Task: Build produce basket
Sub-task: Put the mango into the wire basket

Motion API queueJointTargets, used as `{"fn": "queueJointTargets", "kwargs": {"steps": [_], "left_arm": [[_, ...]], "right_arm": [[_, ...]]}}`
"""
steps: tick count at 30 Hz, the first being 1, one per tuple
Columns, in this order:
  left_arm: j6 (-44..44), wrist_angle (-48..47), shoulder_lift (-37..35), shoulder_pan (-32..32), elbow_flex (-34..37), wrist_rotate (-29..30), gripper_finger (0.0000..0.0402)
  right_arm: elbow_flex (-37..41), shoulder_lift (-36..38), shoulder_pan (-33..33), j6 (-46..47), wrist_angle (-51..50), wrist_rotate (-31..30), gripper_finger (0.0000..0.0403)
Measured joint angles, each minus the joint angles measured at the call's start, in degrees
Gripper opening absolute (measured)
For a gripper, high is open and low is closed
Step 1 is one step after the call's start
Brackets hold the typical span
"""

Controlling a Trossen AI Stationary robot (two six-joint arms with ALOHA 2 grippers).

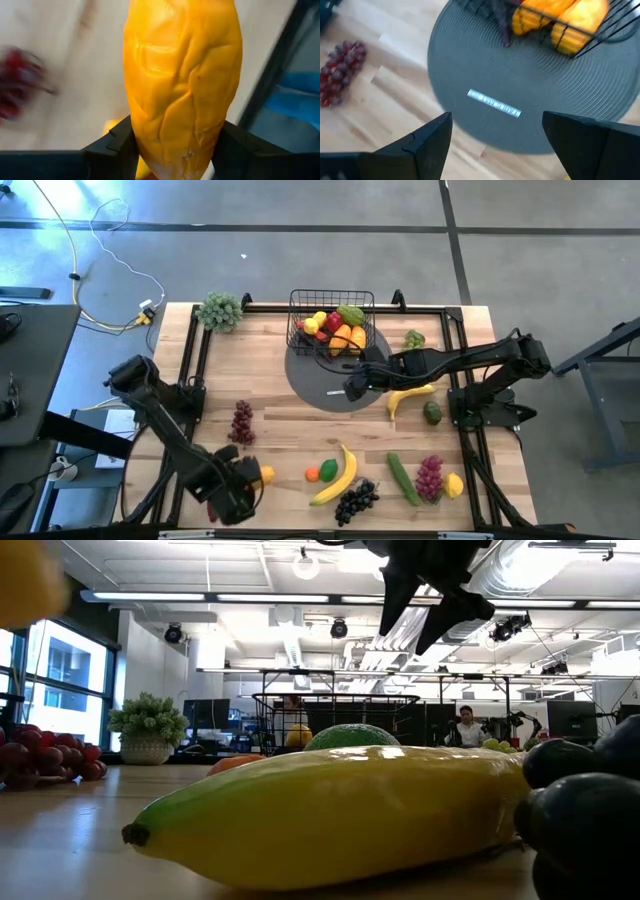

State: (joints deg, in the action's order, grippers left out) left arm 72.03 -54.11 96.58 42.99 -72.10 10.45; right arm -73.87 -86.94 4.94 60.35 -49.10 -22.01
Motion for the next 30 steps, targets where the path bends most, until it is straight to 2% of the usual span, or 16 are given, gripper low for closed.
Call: {"fn": "queueJointTargets", "kwargs": {"steps": [7,17,25,30], "left_arm": [[-8.4,-2.3,-6.6,-7.9,0.0,5.4,0.0176],[-23.4,-2.7,-15.2,-22.4,0.0,11.4,0.0176],[-34.7,-0.2,-18.6,-35.5,0.0,12.3,0.0177],[-42.1,4.0,-18.9,-43.3,0.0,9.9,0.0177]], "right_arm": [[0.0,0.0,-0.2,1.3,-0.7,-6.7,0.0291],[0.0,0.0,-3.3,5.5,-6.1,-9.1,0.0291],[0.0,0.3,-7.1,5.7,-6.1,-9.4,0.0291],[0.0,2.0,-10.0,5.5,-5.9,-9.9,0.0291]]}}
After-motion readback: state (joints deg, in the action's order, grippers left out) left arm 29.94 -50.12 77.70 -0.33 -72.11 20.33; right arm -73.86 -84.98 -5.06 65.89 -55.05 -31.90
